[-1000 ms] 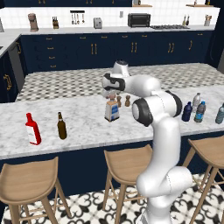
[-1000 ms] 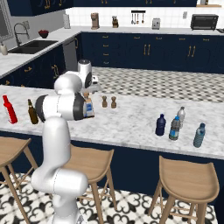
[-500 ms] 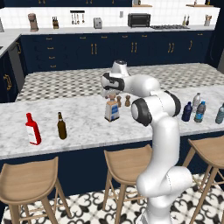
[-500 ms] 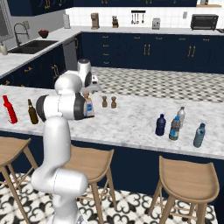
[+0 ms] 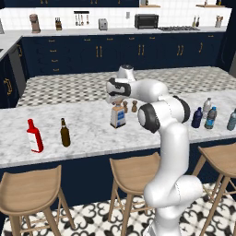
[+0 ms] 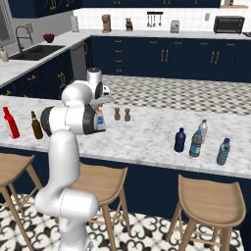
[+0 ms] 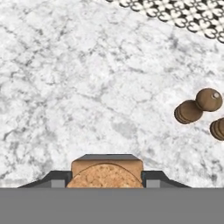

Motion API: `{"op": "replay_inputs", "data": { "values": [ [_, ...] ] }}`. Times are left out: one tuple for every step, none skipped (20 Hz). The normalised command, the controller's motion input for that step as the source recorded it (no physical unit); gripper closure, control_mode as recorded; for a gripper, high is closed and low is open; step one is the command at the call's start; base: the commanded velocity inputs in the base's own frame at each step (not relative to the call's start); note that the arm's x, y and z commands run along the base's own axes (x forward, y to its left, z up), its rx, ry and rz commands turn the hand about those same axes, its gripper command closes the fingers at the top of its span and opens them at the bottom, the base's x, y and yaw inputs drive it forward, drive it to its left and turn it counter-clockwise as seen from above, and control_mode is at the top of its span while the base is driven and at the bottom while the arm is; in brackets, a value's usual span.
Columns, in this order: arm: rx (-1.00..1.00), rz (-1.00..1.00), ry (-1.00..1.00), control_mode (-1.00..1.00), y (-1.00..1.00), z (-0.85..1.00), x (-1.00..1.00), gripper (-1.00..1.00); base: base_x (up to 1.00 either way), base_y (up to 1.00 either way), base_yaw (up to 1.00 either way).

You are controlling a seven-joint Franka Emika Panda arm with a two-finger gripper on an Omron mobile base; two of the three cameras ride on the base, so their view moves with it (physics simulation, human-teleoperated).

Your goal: Move the plastic bottles in the middle to the plastics group, and the glass bottles in the middle to the glass group.

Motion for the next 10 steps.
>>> {"op": "replay_inputs", "data": {
  "values": [
    [0.00,0.00,0.00,-1.00,0.00,0.00,-0.24,1.00,0.00,0.00,0.00],
    [0.00,0.00,0.00,-1.00,0.00,0.03,-0.45,1.00,0.00,0.00,0.00],
    [0.03,0.00,0.00,-1.00,0.05,0.17,-0.59,1.00,0.00,0.00,0.00],
    [0.09,0.00,0.00,-1.00,0.12,0.26,-0.64,1.00,0.00,0.00,0.00],
    [0.09,0.00,0.00,-1.00,0.25,0.28,-0.66,1.00,0.00,0.00,0.00],
    [0.08,0.00,0.00,-1.00,0.36,0.28,-0.68,1.00,0.00,0.00,0.00],
    [0.06,0.00,0.00,-1.00,0.42,0.27,-0.72,1.00,0.00,0.00,0.00],
    [0.04,0.00,0.00,-1.00,0.48,0.26,-0.73,1.00,0.00,0.00,0.00],
    [0.04,0.00,0.00,-1.00,0.58,0.27,-0.68,1.00,0.00,0.00,0.00],
    [0.03,0.00,0.01,-1.00,0.63,0.23,-0.61,1.00,0.00,0.00,0.00]
  ]
}}
